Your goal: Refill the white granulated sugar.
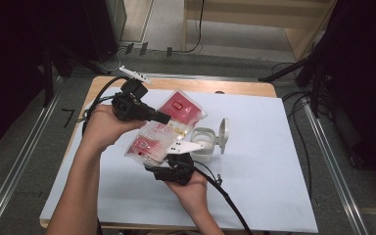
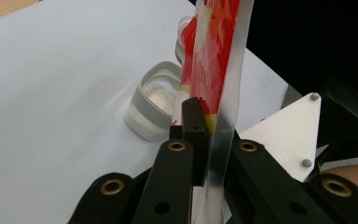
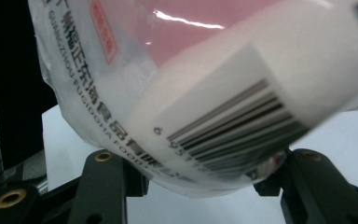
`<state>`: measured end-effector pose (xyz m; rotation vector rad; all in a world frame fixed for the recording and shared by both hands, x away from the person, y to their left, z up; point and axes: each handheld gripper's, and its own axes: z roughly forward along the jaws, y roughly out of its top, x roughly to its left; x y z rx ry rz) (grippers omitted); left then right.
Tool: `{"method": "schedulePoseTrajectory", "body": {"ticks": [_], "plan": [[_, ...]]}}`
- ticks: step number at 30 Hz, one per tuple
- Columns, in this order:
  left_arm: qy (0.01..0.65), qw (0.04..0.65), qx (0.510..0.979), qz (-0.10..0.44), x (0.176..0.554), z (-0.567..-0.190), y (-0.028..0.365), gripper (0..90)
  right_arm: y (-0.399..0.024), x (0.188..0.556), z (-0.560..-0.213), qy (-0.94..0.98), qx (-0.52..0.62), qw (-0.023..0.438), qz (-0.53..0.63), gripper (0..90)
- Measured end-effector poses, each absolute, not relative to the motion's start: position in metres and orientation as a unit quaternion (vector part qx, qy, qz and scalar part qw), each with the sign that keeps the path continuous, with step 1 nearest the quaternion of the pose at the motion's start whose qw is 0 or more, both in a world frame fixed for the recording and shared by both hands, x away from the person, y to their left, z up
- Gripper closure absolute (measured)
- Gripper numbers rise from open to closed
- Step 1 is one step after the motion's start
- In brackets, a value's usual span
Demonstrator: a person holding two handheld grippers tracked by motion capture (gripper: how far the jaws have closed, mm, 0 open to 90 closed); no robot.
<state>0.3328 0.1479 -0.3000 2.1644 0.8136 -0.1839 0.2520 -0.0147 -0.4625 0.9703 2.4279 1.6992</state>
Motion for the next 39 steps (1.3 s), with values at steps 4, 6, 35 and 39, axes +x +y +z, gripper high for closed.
{"method": "schedulePoseTrajectory", "body": {"ticks": [4,6,35,39], "plan": [[0.327,0.403,0.853,-0.062,0.331,-0.294,0.153,90.0,-0.017,0.253,-0.46,0.783,0.304,0.012,0.542,49.4],[0.325,0.406,0.853,-0.052,0.329,-0.291,0.154,90.0,-0.019,0.253,-0.458,0.785,0.303,0.014,0.541,49.7],[0.371,0.413,0.832,0.012,0.339,-0.297,0.178,90.0,-0.055,0.253,-0.445,0.81,0.263,0.016,0.523,51.4],[0.376,0.417,0.828,0.011,0.342,-0.301,0.18,90.0,-0.062,0.251,-0.444,0.81,0.255,0.022,0.527,51.3]]}}
